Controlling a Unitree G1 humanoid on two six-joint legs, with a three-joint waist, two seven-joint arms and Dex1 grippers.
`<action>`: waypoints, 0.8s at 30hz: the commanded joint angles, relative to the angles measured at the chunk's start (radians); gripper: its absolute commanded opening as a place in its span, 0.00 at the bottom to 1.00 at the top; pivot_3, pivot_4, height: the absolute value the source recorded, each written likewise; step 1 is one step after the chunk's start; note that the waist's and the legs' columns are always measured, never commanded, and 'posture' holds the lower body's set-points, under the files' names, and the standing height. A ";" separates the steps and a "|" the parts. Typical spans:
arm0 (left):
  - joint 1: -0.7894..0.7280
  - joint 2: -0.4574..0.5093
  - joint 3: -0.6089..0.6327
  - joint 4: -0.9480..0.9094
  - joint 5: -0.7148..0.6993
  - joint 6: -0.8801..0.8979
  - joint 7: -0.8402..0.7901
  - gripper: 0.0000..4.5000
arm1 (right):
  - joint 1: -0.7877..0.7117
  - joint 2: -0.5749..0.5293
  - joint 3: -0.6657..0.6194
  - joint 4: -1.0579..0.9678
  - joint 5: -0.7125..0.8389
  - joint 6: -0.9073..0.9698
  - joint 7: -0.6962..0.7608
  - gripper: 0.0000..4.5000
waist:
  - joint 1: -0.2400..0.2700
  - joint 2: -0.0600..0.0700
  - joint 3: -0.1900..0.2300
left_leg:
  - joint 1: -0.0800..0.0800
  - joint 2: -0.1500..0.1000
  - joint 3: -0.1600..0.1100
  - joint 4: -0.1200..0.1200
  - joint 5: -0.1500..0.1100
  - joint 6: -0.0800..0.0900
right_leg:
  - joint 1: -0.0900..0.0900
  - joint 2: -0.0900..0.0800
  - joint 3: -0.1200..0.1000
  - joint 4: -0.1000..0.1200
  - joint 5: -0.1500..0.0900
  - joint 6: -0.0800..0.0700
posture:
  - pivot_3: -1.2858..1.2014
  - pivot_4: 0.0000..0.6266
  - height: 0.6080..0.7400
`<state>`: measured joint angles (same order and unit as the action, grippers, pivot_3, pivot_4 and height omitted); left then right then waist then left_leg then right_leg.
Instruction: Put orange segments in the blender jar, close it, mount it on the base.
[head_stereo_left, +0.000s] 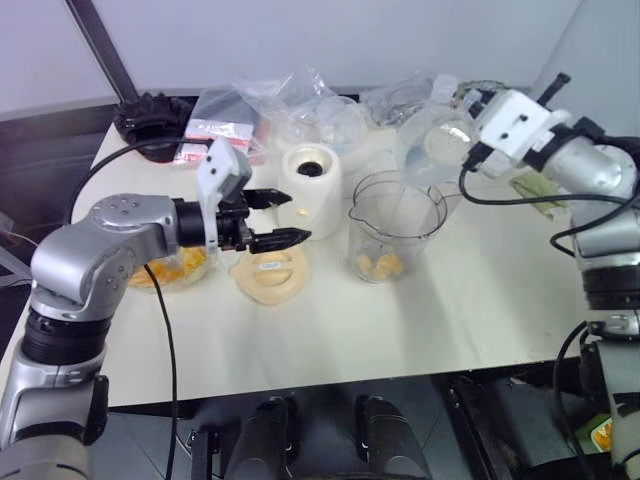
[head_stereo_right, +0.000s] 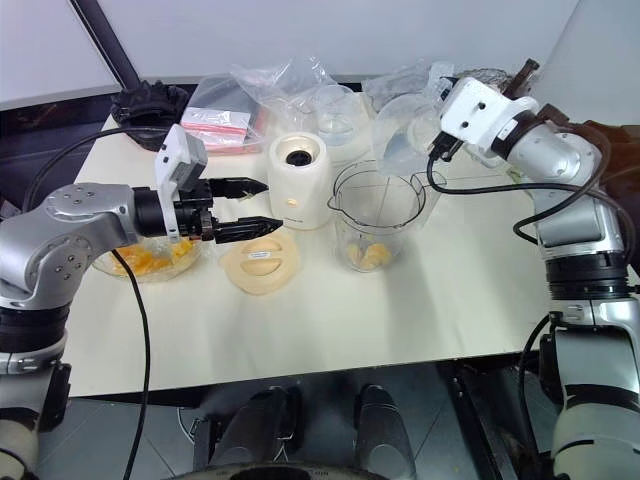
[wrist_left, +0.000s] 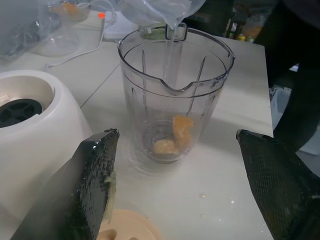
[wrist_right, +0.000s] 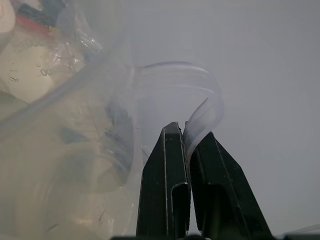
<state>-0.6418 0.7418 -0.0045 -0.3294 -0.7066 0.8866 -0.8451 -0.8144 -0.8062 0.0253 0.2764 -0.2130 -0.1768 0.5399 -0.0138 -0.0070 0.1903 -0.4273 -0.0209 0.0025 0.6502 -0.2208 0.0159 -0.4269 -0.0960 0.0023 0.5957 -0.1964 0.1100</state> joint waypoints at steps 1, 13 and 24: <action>-0.009 0.000 0.019 -0.026 0.001 -0.014 0.000 0.87 | -0.059 -0.008 -0.053 -0.016 0.040 0.011 -0.007 0.02 | 0.000 0.000 0.000 | 0.000 0.000 0.000 0.000 0.000 0.000 | 0.000 0.000 0.000 0.000 0.000 0.000 | 0.52 0.24 1.00; -0.011 -0.006 0.010 -0.025 0.007 -0.018 0.002 0.87 | -0.036 -0.006 -0.081 -0.006 0.077 0.044 -0.019 0.02 | 0.000 0.000 0.000 | 0.000 0.000 0.000 0.000 0.000 0.000 | 0.000 0.000 0.000 0.000 0.000 0.000 | 0.52 0.24 1.00; -0.002 -0.001 0.027 -0.043 -0.021 0.009 -0.008 0.87 | 0.008 0.148 -0.388 -0.112 0.342 0.550 -0.234 0.02 | 0.005 0.000 0.000 | 0.000 0.000 -0.001 0.000 0.000 0.000 | 0.000 0.000 0.000 0.001 0.000 0.000 | 0.52 0.24 1.00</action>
<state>-0.6401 0.7342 -0.0059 -0.3323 -0.7093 0.8919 -0.8471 -0.8053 -0.6494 -0.2900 0.2162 0.1048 0.3465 0.3664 -0.0091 -0.0071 0.1902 -0.4273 -0.0210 0.0012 0.6502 -0.2206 0.0156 -0.4266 -0.0960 0.0022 0.5972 -0.1962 0.1101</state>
